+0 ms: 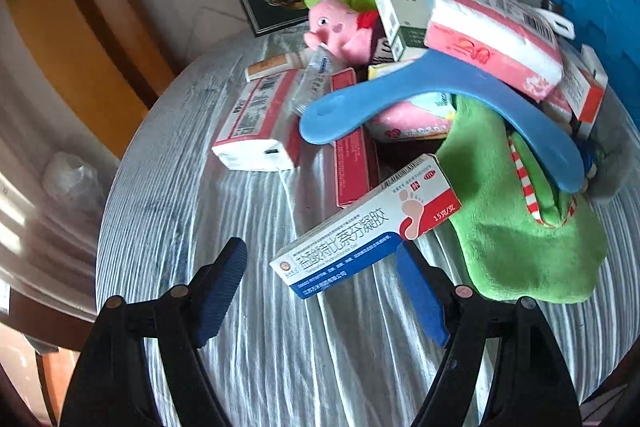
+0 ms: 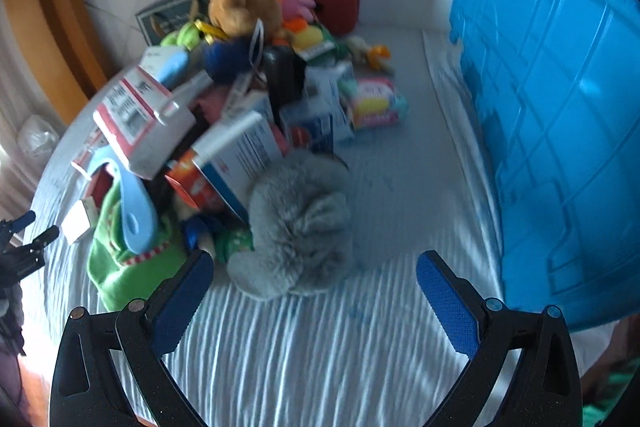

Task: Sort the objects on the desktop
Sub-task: 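Withdraw both grippers from the crate back toward the pile, then grasp the white medicine box with the left gripper while the right grasps the grey plush toy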

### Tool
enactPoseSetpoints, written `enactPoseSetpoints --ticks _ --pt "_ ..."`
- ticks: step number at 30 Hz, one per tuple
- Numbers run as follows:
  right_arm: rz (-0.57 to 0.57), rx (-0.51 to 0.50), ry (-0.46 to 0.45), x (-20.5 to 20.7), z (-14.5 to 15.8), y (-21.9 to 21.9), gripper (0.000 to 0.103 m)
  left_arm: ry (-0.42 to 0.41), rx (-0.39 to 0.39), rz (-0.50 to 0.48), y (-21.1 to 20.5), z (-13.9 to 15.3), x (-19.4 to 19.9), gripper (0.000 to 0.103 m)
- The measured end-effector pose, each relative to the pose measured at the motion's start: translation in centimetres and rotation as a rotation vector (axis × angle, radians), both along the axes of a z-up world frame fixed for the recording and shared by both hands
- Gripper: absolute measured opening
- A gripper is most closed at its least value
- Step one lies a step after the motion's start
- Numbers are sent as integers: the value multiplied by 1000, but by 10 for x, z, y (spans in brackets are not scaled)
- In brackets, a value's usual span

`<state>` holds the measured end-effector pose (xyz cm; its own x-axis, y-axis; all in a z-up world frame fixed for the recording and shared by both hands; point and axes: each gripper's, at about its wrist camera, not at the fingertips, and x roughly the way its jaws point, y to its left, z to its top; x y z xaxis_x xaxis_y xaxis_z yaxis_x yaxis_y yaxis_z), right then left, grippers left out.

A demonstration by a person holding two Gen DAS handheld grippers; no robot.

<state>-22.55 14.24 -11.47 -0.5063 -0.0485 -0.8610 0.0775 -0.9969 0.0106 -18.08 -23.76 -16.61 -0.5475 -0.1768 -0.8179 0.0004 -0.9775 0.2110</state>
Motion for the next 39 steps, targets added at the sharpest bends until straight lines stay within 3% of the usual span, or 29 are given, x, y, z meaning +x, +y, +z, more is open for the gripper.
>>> enactPoseSetpoints --ticks 4,7,12,17,19,26,29,31,33,34,39 --pt "-5 16 -46 2 -15 -4 103 -38 -41 -61 5 -21 -14 77" --pt "-15 31 -63 2 -21 -4 103 -59 -30 -63 1 -33 -28 77" --pt "-16 41 -94 -7 -31 -5 103 -123 99 -36 -11 -50 -44 77" --pt "0 26 -118 -25 -47 -9 103 -134 152 -2 -14 -49 -35 44" --pt "1 32 -131 -34 -54 -11 103 -131 206 27 -19 -42 -28 34" --pt "-3 -1 -193 -68 -81 -12 103 -133 270 189 -37 -36 -18 30" --pt "3 19 -220 -84 -96 -16 93 -145 284 213 -34 -38 -20 30" --pt "1 1 -249 -92 -107 -16 78 -164 304 226 -31 -43 -23 30" --pt "4 -5 -271 -95 -115 -16 69 -189 320 239 -28 -49 -25 30" --pt "21 25 -249 -94 -114 -20 59 -197 326 241 -27 -51 -25 30" --pt "33 40 -214 -73 -105 -16 56 -179 302 245 -16 -45 -16 23"
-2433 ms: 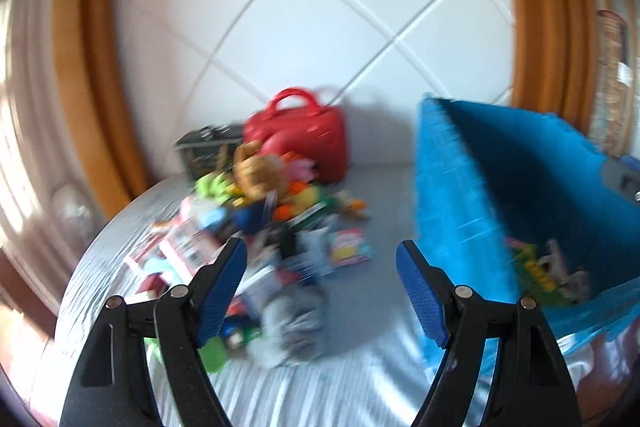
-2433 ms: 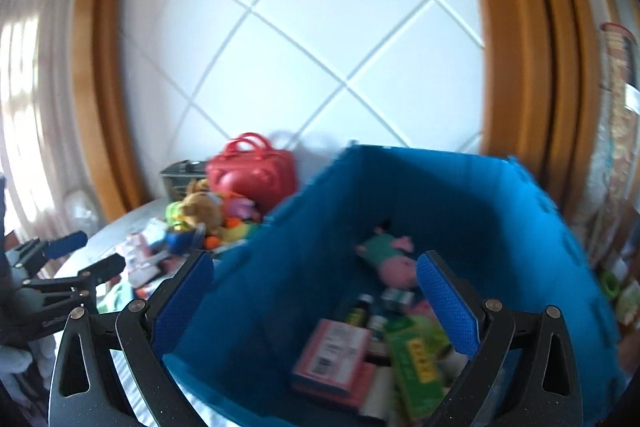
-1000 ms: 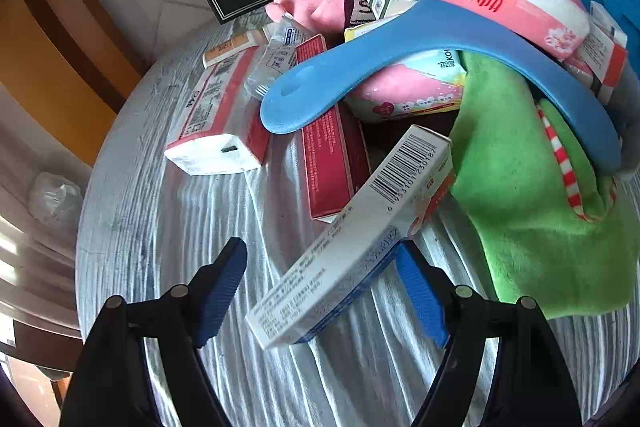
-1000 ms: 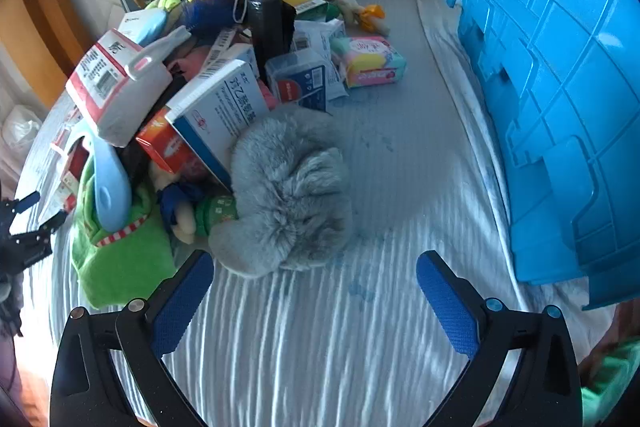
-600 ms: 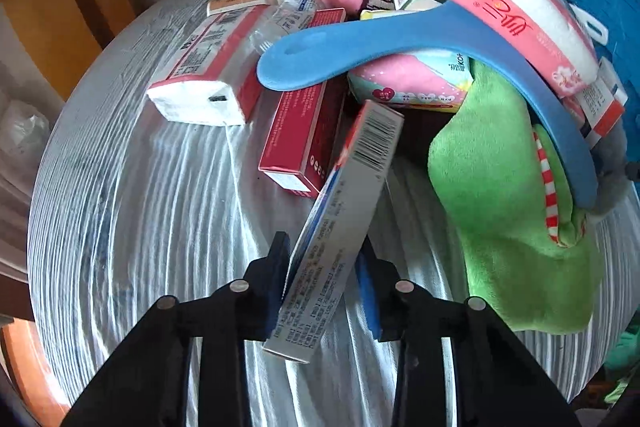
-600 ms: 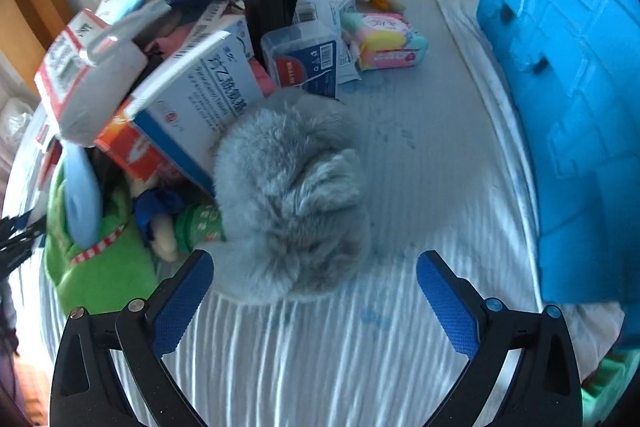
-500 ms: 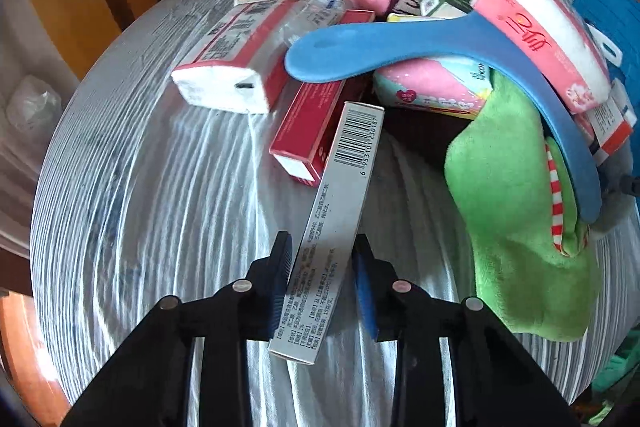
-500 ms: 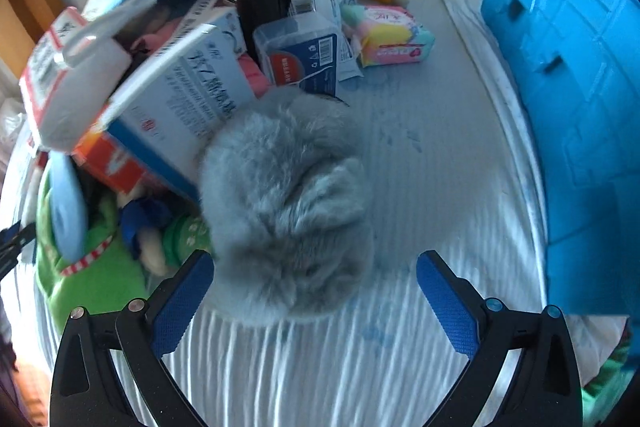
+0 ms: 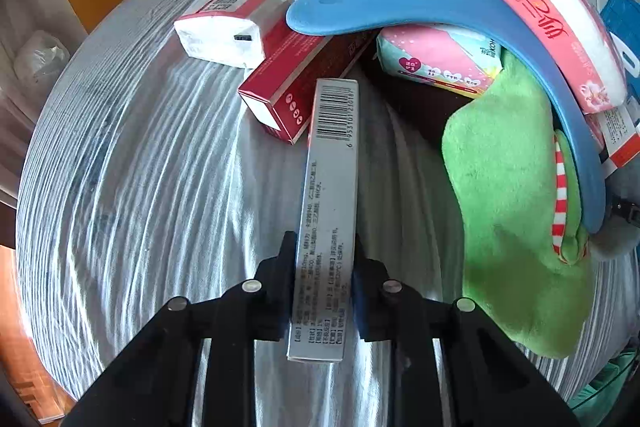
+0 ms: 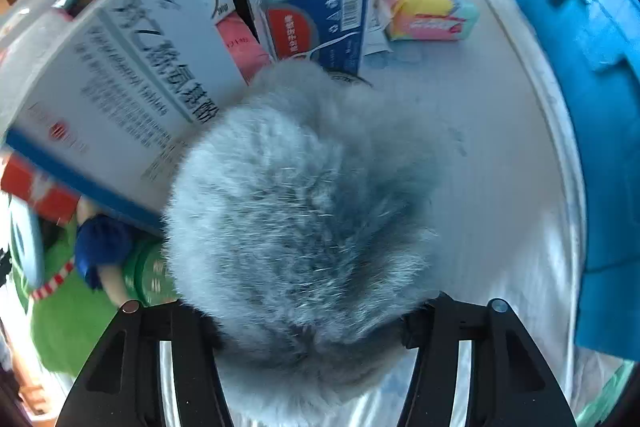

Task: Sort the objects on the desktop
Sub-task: 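Grasp the white medicine box with the left gripper while the right grasps the grey plush toy, then carry the white box and grey plush toy over the blue crate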

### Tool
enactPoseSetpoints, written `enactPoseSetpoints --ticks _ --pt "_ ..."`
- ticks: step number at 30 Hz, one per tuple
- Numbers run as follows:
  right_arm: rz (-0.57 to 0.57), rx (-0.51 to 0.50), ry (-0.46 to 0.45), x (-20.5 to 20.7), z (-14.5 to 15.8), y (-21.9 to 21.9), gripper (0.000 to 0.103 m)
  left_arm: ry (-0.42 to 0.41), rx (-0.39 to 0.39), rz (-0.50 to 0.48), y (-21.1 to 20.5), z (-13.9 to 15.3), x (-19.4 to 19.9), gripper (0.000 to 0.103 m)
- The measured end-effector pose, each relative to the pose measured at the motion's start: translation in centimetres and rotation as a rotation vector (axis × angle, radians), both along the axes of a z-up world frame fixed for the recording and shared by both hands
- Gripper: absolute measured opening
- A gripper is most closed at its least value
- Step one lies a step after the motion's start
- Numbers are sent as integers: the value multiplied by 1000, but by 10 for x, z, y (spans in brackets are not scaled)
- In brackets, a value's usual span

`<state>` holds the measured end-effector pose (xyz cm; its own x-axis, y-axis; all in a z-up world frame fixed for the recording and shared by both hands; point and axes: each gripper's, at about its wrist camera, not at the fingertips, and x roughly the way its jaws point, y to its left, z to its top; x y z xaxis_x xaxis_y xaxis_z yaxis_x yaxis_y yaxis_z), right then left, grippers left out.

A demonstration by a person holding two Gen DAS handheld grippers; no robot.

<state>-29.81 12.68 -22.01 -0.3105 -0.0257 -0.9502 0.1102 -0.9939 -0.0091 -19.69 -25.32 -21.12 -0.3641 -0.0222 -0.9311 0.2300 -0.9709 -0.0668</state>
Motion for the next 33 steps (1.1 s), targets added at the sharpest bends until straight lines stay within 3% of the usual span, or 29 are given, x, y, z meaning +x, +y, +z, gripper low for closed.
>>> enactPoseSetpoints --ticks 9,10,14,24,29,33 --pt "-4 -48 149 45 69 32 55 165 -41 2 19 59 27 22" --pt "-3 -51 169 49 77 33 48 184 -43 0 21 67 29 22" --pt "4 -55 237 63 107 37 47 259 -71 -14 24 94 28 22" --pt "-2 -71 243 70 119 41 45 258 -54 -22 16 88 41 22" --pt "16 -79 271 75 131 39 45 316 -76 -50 22 116 44 22" --pt "28 -80 344 80 162 36 45 399 -82 -94 37 151 40 22"
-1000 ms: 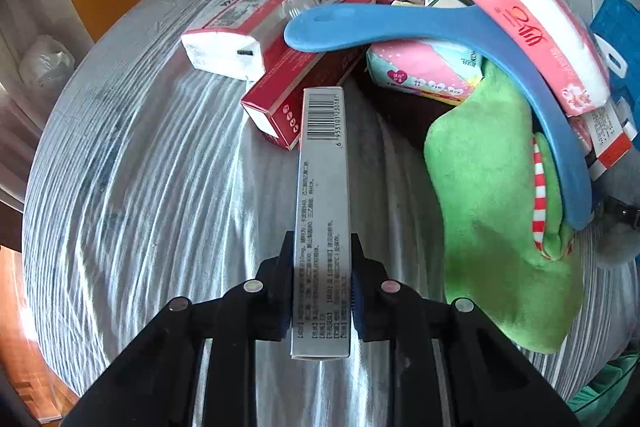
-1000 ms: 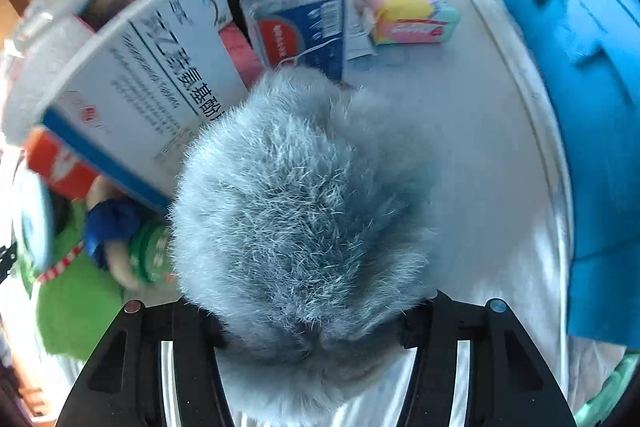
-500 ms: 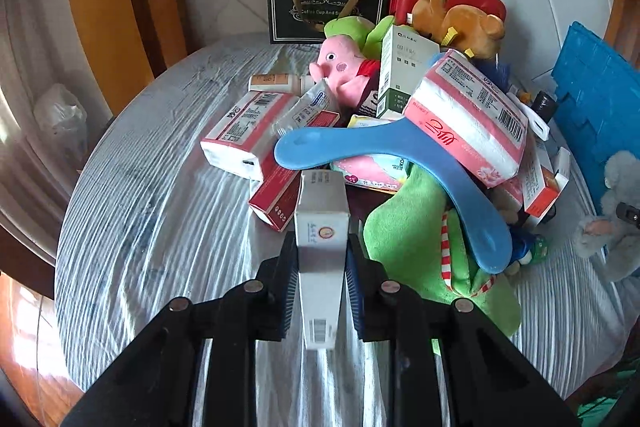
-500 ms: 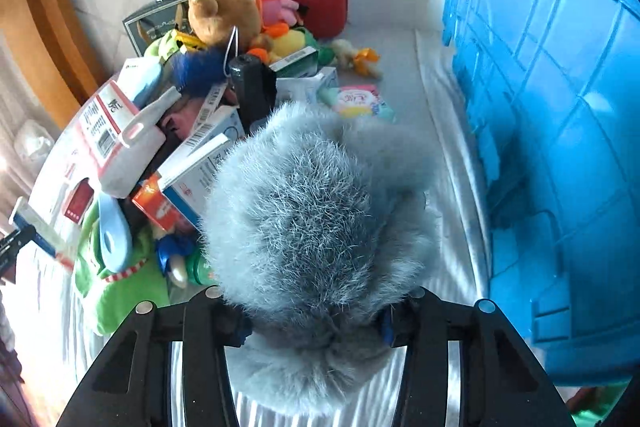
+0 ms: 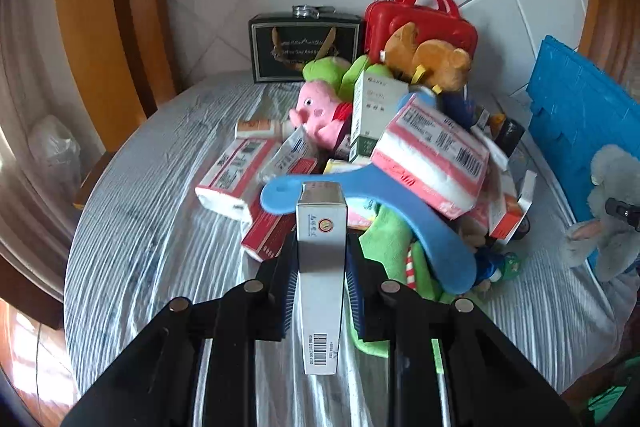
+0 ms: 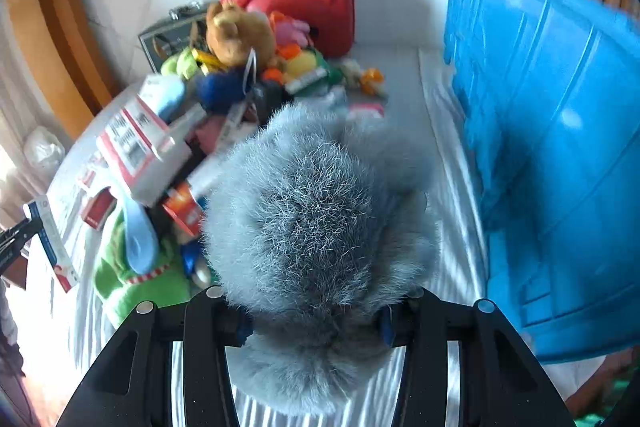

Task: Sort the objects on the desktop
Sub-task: 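Carry the white box and grey plush toy over the blue crate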

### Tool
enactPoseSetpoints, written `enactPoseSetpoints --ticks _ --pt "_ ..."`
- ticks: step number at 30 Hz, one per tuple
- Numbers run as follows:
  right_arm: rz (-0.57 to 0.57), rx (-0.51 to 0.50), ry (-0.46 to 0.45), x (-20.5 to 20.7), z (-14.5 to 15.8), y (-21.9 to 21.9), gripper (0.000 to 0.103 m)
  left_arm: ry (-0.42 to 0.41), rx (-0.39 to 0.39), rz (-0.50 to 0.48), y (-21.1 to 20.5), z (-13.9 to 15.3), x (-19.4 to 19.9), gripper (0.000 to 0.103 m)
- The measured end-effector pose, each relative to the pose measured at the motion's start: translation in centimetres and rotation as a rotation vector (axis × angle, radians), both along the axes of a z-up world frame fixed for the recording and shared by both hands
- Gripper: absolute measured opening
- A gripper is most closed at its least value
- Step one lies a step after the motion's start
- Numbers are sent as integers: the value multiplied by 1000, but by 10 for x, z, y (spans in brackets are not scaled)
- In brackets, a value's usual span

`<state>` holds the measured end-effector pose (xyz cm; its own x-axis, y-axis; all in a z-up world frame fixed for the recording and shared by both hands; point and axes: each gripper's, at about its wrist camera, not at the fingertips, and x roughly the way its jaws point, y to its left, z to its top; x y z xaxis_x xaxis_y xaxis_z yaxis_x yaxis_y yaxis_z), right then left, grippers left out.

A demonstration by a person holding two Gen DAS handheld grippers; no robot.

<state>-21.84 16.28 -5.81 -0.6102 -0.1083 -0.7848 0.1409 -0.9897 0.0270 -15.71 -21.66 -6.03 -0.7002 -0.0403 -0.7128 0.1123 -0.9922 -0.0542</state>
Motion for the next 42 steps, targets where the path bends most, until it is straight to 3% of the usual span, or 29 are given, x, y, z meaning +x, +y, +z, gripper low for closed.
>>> enactPoseSetpoints --ticks 7,13,20,25,29,34,38,42 --pt "-5 6 147 7 68 15 45 164 -5 -118 60 67 -16 22" --pt "0 2 284 20 129 53 45 300 18 -238 144 124 -30 22" --pt "-18 43 398 21 191 144 45 428 42 -361 285 188 -49 22" --pt "-54 77 432 2 222 234 45 467 34 -436 400 227 -79 22" --pt "-66 110 417 -30 236 290 45 439 25 -483 480 248 -109 22" --pt "-88 120 355 -80 234 355 45 334 -4 -523 568 255 -161 22" --pt "-131 102 268 -123 206 398 45 220 9 -545 617 240 -210 22" --pt "-165 61 112 -180 155 429 45 78 -1 -530 654 200 -263 22"
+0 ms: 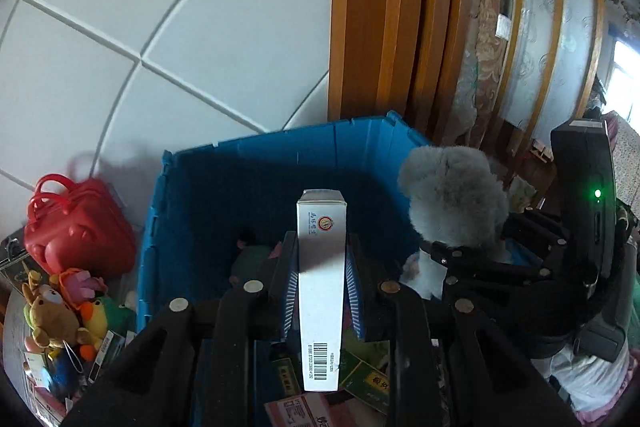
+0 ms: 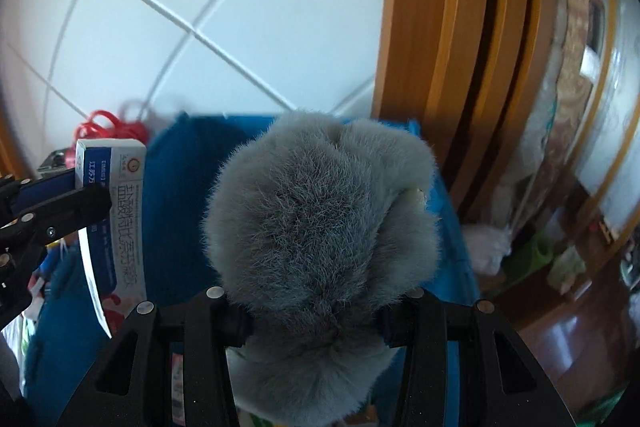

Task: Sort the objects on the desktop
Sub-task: 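Carry the white box and grey plush toy over the blue crate, then open both grippers to drop the box and plush toy into the crate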

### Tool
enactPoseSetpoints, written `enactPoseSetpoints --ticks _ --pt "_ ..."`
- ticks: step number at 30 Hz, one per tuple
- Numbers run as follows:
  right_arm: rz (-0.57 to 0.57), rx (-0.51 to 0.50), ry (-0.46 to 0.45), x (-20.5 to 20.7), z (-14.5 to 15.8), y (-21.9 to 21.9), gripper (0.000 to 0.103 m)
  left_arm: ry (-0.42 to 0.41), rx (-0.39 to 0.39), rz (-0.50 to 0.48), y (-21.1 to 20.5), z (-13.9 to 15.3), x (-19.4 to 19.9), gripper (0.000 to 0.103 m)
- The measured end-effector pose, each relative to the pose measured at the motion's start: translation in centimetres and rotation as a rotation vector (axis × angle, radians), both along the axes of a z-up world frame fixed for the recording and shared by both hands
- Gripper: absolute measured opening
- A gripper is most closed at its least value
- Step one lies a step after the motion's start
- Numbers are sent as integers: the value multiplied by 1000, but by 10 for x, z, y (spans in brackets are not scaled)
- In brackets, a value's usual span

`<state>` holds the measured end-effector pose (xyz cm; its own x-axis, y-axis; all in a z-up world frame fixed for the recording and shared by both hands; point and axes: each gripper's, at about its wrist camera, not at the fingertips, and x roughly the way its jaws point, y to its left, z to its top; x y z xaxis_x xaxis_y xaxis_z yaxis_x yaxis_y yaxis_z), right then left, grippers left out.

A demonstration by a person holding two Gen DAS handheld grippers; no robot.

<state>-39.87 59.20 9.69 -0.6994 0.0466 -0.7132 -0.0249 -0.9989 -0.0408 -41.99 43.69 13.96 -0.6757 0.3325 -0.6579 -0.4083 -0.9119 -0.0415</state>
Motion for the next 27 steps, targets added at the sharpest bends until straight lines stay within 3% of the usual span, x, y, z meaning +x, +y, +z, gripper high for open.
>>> enactPoseSetpoints --ticks 4,8,12,18,21,23,25,27 --pt "-2 -15 -157 -31 -48 6 45 -139 -96 24 22 -61 -41 22" --pt "-9 24 -305 -44 -95 10 45 -339 -125 65 22 -115 -63 22" --pt "-12 78 -430 -49 -131 8 45 -415 -200 89 17 -140 -64 22" --pt "7 72 -394 -50 -129 7 45 -491 -215 106 15 -156 -63 22" --pt "14 46 -347 -50 -116 3 50 -504 -214 115 10 -157 -67 22" --pt "15 34 -318 -51 -110 5 61 -516 -211 119 10 -157 -72 22" --pt "16 31 -300 -54 -105 7 86 -519 -214 121 10 -157 -72 22" --pt "14 34 -294 -55 -104 6 91 -518 -223 123 11 -157 -73 22"
